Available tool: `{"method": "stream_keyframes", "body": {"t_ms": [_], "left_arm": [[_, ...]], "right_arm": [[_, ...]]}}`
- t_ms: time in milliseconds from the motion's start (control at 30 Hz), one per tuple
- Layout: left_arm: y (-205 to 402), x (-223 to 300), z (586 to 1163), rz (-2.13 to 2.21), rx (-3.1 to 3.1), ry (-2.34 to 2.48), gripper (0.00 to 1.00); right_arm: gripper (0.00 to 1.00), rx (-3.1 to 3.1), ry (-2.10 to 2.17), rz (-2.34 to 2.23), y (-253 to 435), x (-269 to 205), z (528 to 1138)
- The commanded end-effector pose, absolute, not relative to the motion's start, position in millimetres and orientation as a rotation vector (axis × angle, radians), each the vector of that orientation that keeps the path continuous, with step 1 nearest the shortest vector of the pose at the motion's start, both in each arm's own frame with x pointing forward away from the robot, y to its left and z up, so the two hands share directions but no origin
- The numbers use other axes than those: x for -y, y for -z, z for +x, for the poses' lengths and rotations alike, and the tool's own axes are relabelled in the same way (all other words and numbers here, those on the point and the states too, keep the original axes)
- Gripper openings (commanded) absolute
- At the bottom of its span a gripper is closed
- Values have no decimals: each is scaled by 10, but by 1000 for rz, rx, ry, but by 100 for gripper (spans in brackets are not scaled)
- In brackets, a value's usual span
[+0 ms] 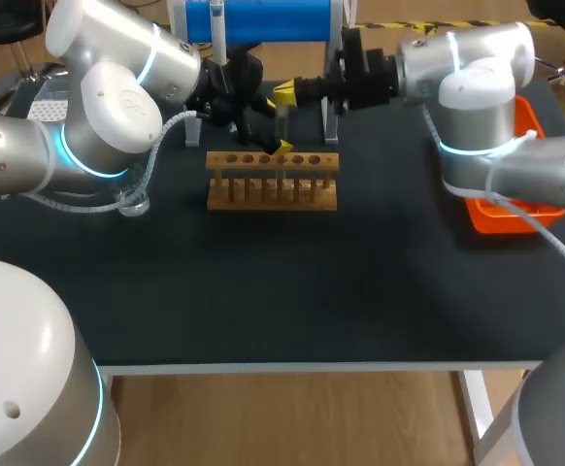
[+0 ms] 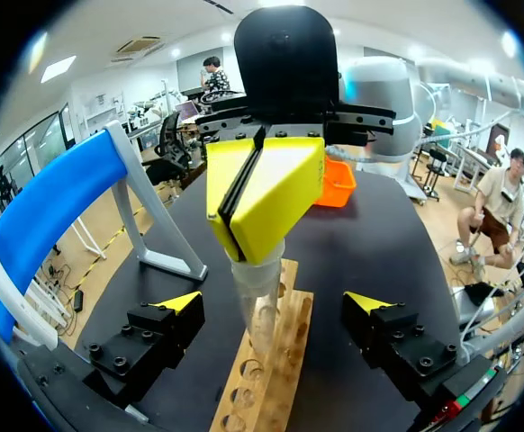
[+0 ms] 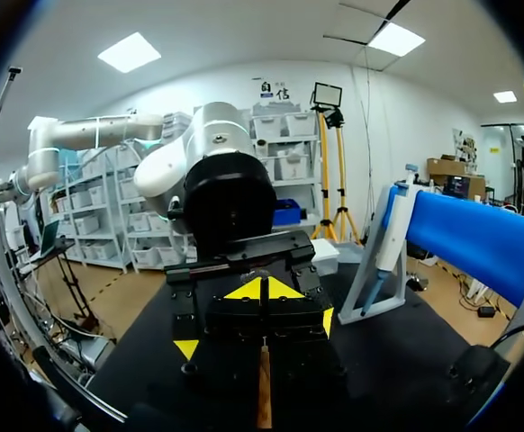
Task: Invert the test tube, pick up the pipette, mount the tip to pipette, aspirate from beaker and dispense into the tube, eject the tip, return the pipette, and cap with the stopper.
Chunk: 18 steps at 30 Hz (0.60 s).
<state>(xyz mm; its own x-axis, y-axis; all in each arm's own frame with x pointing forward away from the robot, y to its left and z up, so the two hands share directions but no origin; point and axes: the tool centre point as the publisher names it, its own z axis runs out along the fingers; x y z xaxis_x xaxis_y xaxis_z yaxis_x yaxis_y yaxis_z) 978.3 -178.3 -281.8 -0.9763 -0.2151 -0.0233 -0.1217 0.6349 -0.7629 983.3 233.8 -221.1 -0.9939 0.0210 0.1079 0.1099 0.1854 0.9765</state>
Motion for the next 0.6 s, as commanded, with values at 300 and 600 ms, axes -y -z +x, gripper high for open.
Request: {"method": "stream_keyframes", "body": {"t_ms": [300,600], "left_arm": [[2811,1785,9788,-283,-2744,1262,100],[2811,1785,9788,-283,-2744,1262,100]], "right_arm": [[0,2390,1908,-140,2302,-2377,9813],[0,2306,2003,-155,2169,-2341,9834]]}}
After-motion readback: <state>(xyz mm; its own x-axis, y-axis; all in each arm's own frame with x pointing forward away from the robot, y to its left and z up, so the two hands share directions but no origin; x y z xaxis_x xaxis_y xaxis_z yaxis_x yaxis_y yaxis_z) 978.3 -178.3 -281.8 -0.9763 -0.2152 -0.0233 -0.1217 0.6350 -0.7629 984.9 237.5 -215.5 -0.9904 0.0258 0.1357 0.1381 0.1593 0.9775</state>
